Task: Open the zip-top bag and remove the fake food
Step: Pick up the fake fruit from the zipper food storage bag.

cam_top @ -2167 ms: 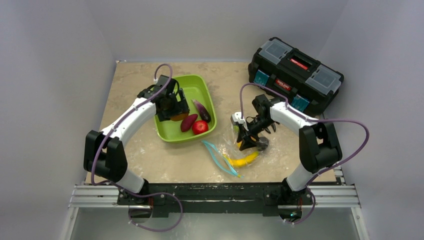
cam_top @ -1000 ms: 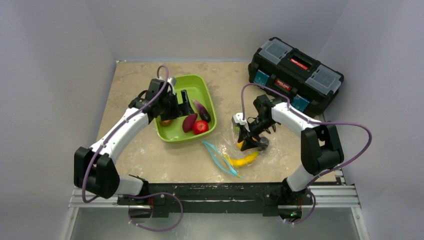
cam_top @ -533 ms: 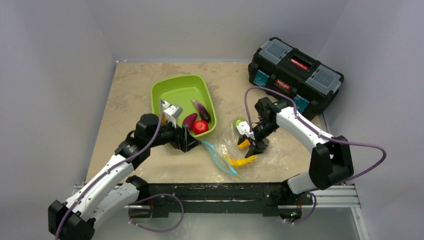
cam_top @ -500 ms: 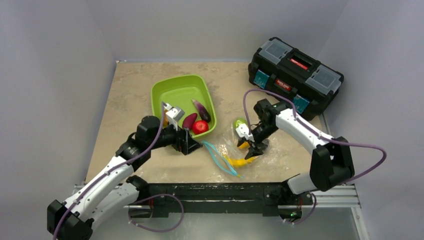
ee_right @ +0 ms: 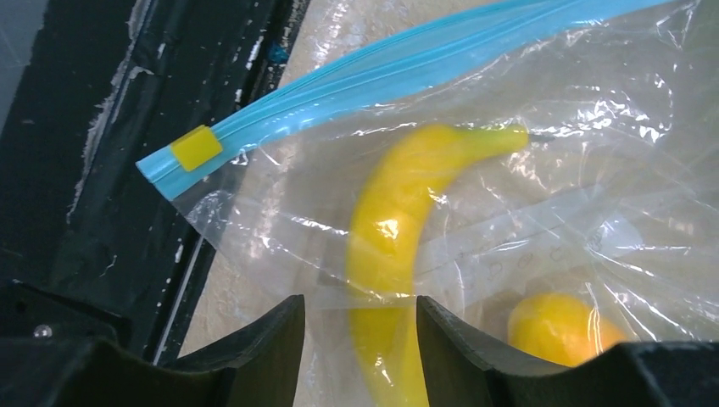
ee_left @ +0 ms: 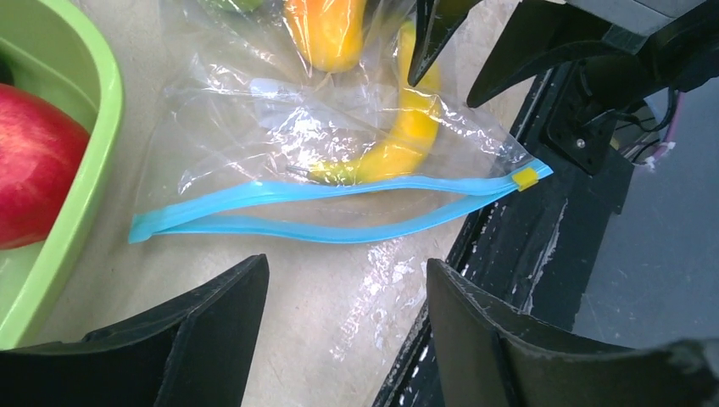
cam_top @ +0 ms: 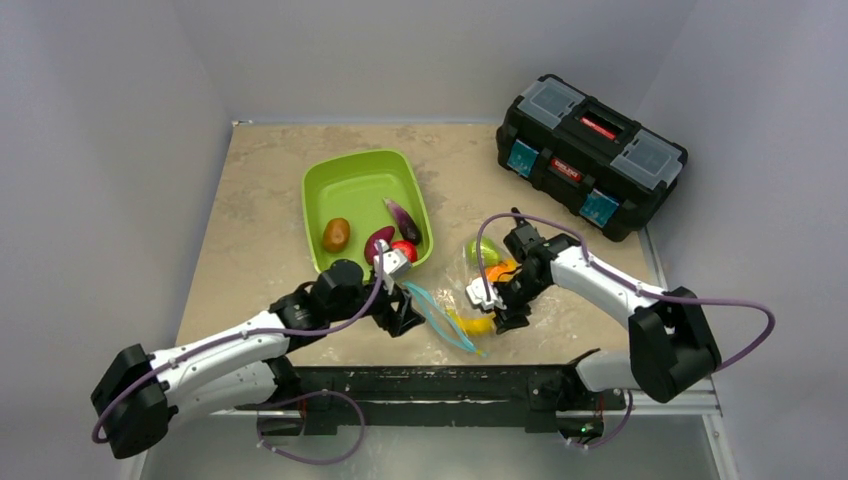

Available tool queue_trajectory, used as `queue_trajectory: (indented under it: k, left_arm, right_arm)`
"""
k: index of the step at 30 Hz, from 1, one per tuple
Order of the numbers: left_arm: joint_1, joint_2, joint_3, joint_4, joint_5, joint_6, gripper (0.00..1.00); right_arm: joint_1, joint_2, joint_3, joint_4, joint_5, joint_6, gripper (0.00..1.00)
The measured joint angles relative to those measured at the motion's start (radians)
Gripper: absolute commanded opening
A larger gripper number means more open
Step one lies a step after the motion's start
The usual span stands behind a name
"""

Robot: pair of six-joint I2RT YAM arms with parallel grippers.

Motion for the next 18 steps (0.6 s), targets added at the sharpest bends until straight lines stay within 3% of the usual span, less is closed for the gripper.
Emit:
queue_trajectory:
  k: [10, 18]
  left_arm:
    - [-0.101, 0.207, -0.027, 0.204, -0.169, -0.045, 0.65]
    - [-0.134, 0.286, -0.026, 0.299, -0.201, -0.08, 0.6]
  right_arm:
    - [0.0, 0.002, -0.034, 0.119, 0.047, 0.061, 0.42]
    - [0.0, 0.002, -0.074, 0.167, 0.046, 0.08, 0.45]
